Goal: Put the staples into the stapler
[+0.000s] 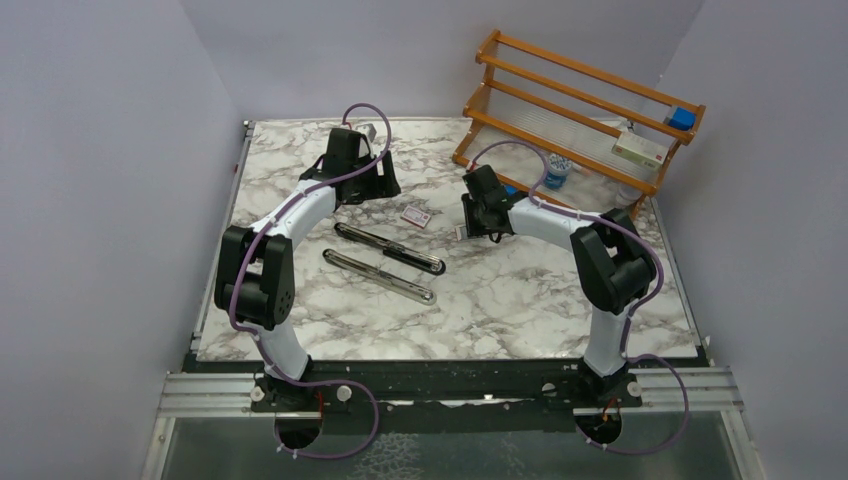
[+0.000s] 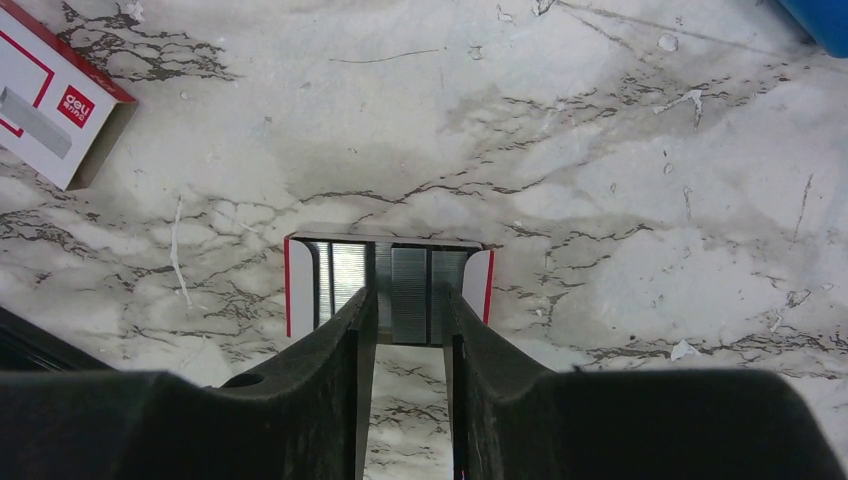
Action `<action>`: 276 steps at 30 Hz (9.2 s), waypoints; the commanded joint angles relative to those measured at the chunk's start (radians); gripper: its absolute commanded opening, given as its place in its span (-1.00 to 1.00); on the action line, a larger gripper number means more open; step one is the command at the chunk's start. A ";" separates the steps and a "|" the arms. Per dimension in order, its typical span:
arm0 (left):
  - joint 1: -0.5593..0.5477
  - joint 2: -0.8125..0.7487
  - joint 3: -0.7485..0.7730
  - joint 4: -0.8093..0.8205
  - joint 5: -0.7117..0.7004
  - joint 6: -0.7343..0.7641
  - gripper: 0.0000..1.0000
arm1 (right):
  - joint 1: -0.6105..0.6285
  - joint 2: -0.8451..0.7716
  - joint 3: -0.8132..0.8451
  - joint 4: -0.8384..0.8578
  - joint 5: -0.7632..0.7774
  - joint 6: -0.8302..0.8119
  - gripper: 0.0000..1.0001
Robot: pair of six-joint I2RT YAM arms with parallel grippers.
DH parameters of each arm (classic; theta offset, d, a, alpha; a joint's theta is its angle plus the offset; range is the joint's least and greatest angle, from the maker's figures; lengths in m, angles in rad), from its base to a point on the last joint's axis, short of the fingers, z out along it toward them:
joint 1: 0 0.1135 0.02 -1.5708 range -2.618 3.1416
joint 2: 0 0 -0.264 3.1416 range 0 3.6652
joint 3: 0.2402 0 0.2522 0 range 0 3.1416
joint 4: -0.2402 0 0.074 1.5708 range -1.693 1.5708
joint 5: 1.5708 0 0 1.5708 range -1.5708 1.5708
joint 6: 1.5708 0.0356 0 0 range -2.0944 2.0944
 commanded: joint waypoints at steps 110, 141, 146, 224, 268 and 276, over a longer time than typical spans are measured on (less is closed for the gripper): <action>-0.005 0.023 0.017 -0.009 -0.002 0.010 0.57 | -0.049 -0.050 -0.086 0.045 -0.055 -0.018 -0.25; -0.192 0.048 0.039 0.004 0.009 0.017 0.57 | -0.063 -0.177 -0.170 0.107 0.058 -0.002 -0.17; -0.274 0.118 0.106 0.001 0.007 -0.023 0.56 | -0.104 -0.175 -0.206 0.144 -0.066 0.016 -0.15; -0.377 0.334 0.124 0.105 -0.017 -0.166 -0.32 | -0.066 -0.126 -0.131 0.095 -0.166 0.057 -0.37; -0.380 0.321 0.106 0.121 -0.009 -0.173 -0.35 | -0.033 -0.025 -0.071 0.049 -0.106 0.018 -0.53; -0.380 0.321 0.106 0.120 -0.009 -0.173 -0.35 | -0.034 -0.020 -0.065 0.042 -0.093 0.015 -0.56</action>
